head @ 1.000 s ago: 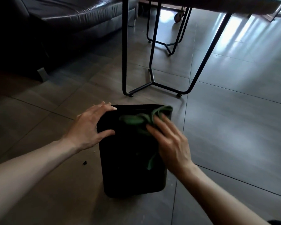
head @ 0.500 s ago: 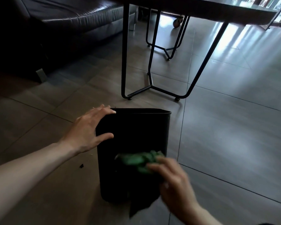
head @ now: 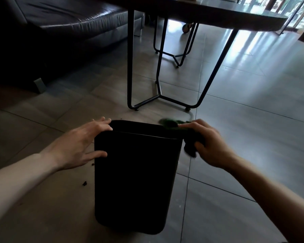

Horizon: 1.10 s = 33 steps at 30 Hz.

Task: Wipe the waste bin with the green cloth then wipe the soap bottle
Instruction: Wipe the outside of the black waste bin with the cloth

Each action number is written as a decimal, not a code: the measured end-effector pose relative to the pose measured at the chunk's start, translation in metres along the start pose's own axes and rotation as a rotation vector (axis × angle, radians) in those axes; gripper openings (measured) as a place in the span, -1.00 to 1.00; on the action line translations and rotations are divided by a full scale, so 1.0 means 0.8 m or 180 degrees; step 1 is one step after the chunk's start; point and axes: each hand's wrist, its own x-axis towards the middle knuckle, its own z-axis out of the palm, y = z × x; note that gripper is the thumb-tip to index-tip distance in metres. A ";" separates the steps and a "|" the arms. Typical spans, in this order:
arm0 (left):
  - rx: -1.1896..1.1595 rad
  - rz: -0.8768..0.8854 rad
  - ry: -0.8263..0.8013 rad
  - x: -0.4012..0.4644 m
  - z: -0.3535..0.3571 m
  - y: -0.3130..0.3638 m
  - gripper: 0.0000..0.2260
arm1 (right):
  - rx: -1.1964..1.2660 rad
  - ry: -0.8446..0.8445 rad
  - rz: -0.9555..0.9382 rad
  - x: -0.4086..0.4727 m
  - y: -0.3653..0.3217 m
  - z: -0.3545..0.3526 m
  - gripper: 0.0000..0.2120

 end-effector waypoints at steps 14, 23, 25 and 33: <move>0.0718 -0.0126 -0.0152 -0.024 -0.028 -0.028 -0.46 | -0.0169 -0.1245 -0.0558 0.012 -0.076 -0.005 -0.51; 0.0535 -0.0038 -0.0050 0.010 -0.040 0.002 -0.42 | -0.0283 -0.1474 -0.0759 0.017 -0.107 -0.010 -0.60; 0.0216 0.0126 0.0171 0.031 -0.045 0.030 -0.43 | -0.0273 -0.1432 -0.0811 0.023 -0.115 -0.015 -0.61; -0.0387 0.0522 0.0369 0.067 -0.013 0.130 -0.32 | -0.0386 -0.1001 -0.0590 0.061 -0.115 -0.021 -0.71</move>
